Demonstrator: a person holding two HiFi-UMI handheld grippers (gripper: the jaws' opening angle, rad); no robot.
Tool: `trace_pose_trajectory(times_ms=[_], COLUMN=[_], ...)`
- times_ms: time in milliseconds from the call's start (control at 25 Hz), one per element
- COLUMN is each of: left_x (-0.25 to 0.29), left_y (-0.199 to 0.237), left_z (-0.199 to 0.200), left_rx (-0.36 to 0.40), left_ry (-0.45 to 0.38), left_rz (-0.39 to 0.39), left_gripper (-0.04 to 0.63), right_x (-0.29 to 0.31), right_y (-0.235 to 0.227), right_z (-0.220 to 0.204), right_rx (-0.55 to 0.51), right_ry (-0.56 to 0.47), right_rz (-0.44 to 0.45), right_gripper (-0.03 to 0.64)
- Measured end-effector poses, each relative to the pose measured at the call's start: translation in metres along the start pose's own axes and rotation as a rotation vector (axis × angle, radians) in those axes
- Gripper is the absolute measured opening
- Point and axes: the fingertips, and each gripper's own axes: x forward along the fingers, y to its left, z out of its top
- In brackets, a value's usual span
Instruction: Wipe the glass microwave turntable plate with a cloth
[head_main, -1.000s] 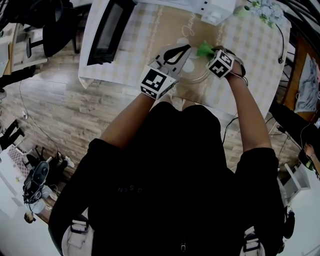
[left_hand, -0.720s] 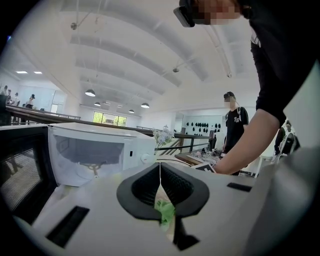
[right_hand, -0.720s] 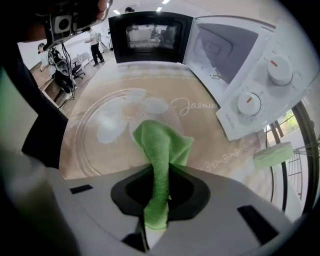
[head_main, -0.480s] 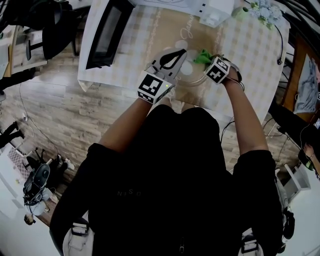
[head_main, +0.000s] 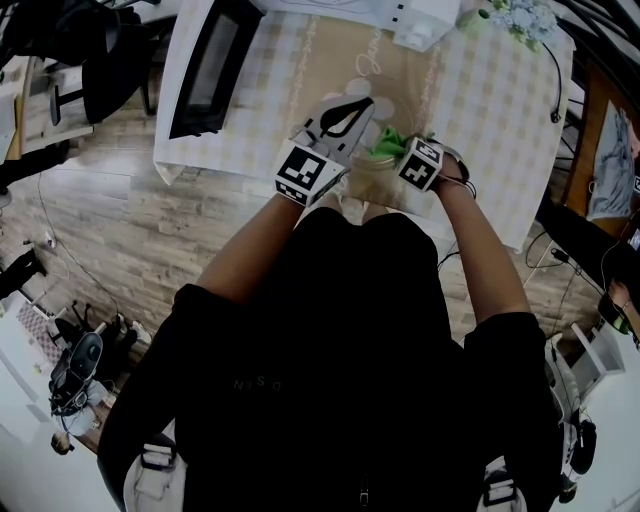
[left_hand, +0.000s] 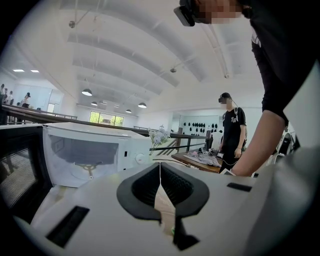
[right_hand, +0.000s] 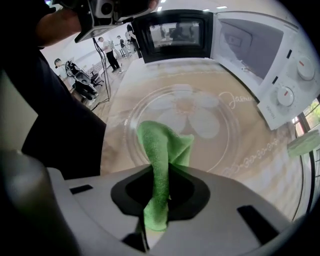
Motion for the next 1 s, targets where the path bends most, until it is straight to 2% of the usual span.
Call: trace_pose_trajectory(times_ms=[320, 440, 640, 1000], left_x=[-0.006, -0.009, -0.018, -0.038], left_y=[-0.004, -0.004, -0.003, 0.001], left_z=[-0.002, -0.001, -0.001, 0.038], left_rx=[0.007, 0.010, 0.017, 0.030], left_ry=[0.011, 0.016, 0.027, -0.016], left_rz=[-0.007, -0.011, -0.011, 0.000], left_gripper=[0.021, 0.021, 0.021, 0.021], right_x=[0.002, -0.002, -0.018, -0.143], right_y=[0.048, 0.058, 0.055, 0.018], right_z=[-0.002, -0.001, 0.008, 0.060], right_rx=[0.015, 0.016, 0.017, 0.161], right_ry=[-0.012, -0.022, -0.099, -0.550], right_rz=[0.162, 0.182, 0.135, -0.097], right_gripper=[0.060, 0.060, 0.060, 0.060])
